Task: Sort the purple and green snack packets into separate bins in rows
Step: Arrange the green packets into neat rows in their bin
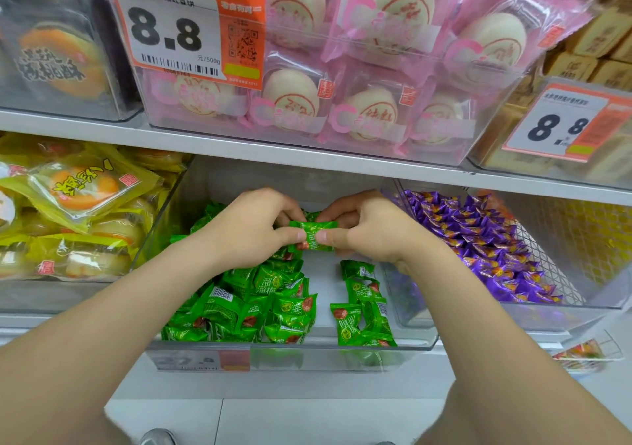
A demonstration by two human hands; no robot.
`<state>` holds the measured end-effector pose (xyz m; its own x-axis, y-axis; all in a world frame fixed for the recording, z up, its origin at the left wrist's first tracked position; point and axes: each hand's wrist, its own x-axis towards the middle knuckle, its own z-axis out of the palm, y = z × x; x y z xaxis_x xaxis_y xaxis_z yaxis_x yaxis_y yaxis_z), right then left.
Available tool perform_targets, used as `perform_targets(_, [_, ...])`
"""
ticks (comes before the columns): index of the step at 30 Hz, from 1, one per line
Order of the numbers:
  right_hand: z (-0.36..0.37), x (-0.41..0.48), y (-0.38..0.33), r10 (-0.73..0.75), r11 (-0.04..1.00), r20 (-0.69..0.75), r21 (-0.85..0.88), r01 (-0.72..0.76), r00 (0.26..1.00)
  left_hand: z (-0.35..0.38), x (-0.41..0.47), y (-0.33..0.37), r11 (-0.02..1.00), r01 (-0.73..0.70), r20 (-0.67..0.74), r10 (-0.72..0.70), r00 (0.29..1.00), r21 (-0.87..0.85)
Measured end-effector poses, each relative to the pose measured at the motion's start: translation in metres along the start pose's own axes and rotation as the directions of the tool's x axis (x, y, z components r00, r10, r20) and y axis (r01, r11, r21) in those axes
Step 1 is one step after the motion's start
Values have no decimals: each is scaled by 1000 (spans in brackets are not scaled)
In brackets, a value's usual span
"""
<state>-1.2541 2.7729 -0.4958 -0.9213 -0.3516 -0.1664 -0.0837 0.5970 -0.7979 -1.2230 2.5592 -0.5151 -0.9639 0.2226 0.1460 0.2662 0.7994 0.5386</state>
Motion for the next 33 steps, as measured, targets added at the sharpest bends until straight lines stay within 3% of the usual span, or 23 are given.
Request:
perform_targets(3, [-1,8,9,-61,971,-47,-234,48,997,5,-2,-1,997,-22,0,22,1000,77])
perform_targets(6, [1,20,25,-82,830,-200,-556,-44,976,7,-5,-3,976,-45,43,36,998,212])
perform_targets(9, [10,37,44,-42,735,-235,-666,-129,971,5,-8,-5,957,-57,91,33,995,284])
perform_targets(14, [29,54,57,-55,675,-234,-725,-137,971,5,-8,-6,955,-54,105,24,994,293])
perform_targets(22, [34,64,47,22,759,-265,-623,-189,964,6,-7,-7,957,-56,125,21,992,284])
perform_targets(27, [30,58,36,47,747,-267,-631,-211,963,7,-6,-8,957,-62,123,28,992,282])
perform_targets(30, [18,50,32,67,686,-239,-694,-219,969,7,-6,-7,957,-73,121,40,992,279])
perform_targets(33, [9,34,34,94,601,-110,-786,-145,989,8,-6,-6,958,-82,112,53,992,275])
